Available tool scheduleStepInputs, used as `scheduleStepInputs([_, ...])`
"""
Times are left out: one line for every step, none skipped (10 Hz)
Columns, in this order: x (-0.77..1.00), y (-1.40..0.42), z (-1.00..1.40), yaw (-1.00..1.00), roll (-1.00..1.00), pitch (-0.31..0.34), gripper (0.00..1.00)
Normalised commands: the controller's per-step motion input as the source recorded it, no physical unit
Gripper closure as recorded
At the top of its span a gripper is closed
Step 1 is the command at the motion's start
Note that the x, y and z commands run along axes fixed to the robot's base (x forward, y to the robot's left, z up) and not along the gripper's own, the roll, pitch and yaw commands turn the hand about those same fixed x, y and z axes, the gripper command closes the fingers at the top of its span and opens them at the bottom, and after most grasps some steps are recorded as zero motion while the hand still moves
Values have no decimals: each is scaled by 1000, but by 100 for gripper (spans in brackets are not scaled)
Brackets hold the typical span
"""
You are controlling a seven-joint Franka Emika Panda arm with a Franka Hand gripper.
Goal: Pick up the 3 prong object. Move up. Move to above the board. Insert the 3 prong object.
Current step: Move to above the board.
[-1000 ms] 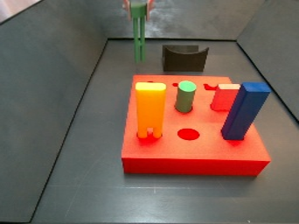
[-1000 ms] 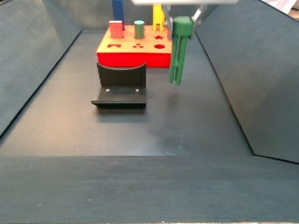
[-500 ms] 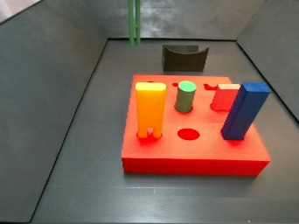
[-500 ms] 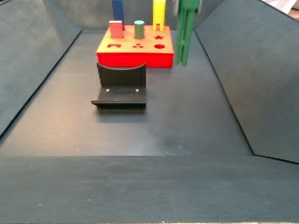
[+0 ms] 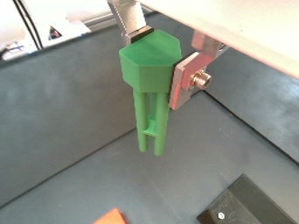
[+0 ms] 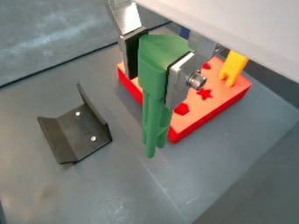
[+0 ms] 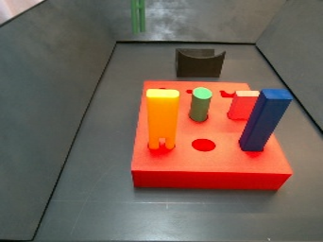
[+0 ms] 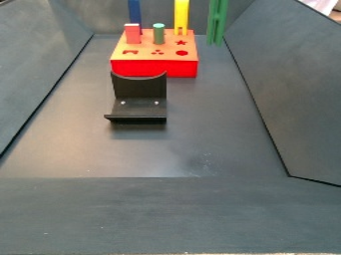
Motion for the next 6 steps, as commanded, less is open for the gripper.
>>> scheduleStepInputs([-60, -180, 990, 32, -48, 64, 100])
scheduleStepInputs([-39, -131, 824, 31, -44, 67, 100])
scheduleStepInputs([-9, -62, 550, 35, -49, 64, 100])
scheduleStepInputs([-2, -43, 440, 35, -53, 65, 100])
scheduleStepInputs([1, -24, 224, 33, -62, 67, 100])
scheduleStepInputs([247, -1000, 15, -812, 80, 91, 100])
